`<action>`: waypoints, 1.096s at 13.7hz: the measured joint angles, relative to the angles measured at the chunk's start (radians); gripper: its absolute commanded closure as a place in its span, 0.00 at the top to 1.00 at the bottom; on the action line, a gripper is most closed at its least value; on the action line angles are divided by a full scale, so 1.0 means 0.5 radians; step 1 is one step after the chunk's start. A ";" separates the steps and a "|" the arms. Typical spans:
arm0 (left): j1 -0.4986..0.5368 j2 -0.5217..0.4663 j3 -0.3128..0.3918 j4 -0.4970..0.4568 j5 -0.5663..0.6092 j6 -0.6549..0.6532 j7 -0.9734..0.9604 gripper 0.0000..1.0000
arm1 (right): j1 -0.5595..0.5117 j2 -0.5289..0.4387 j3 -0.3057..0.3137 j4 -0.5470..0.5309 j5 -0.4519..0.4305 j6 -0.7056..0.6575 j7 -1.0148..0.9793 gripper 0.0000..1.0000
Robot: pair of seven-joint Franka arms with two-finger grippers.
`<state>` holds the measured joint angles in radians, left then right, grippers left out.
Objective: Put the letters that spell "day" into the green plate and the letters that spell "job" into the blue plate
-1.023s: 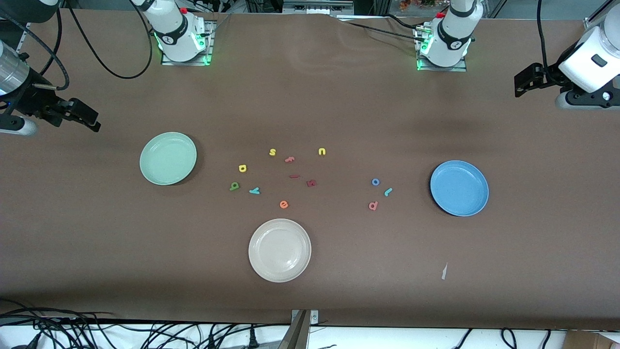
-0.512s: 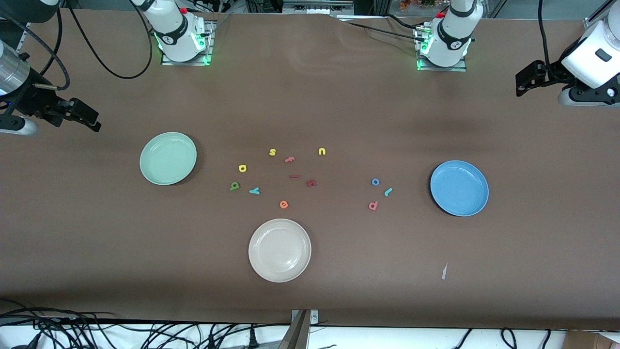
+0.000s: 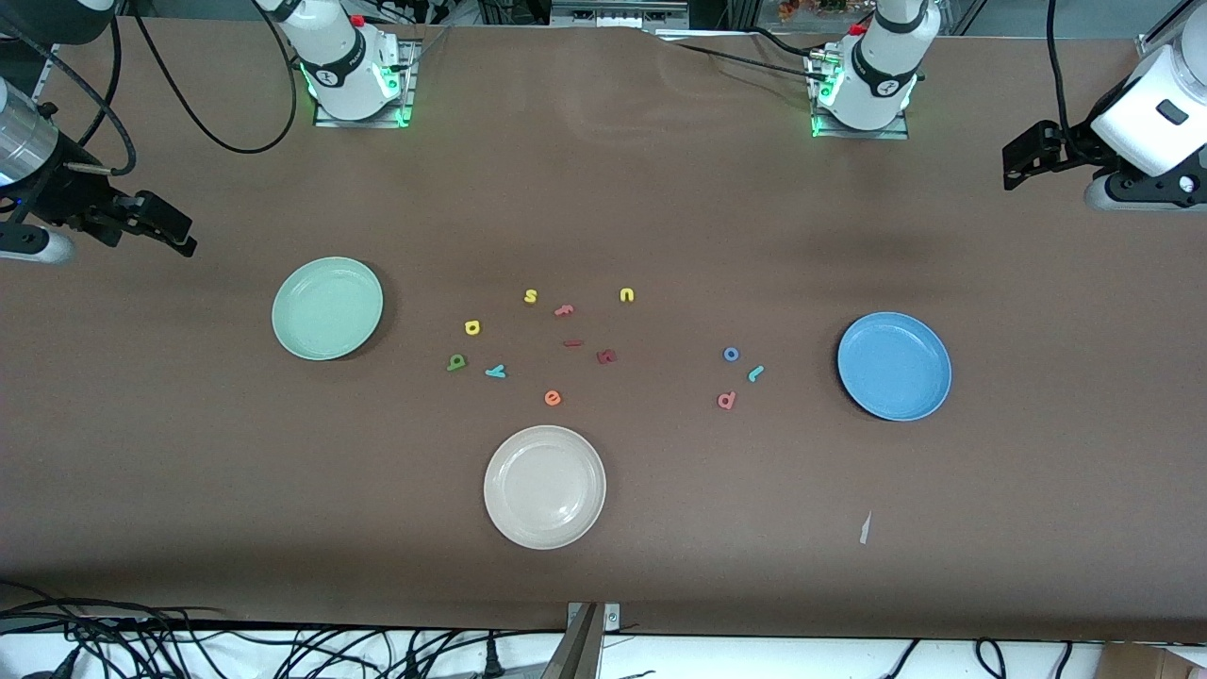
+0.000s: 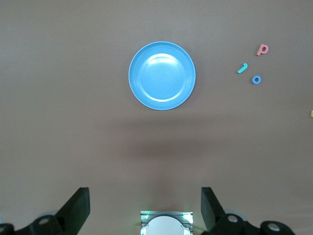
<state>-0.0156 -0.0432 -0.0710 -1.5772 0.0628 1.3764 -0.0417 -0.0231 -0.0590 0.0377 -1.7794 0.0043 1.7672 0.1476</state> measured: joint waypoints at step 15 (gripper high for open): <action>0.013 0.028 0.015 0.001 -0.003 0.000 0.000 1.00 | 0.000 0.001 0.000 0.000 0.002 -0.023 0.004 1.00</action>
<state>-0.0090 -0.0294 -0.0637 -1.5767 0.0611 1.3764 -0.0417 -0.0231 -0.0584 0.0377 -1.7797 0.0055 1.7558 0.1498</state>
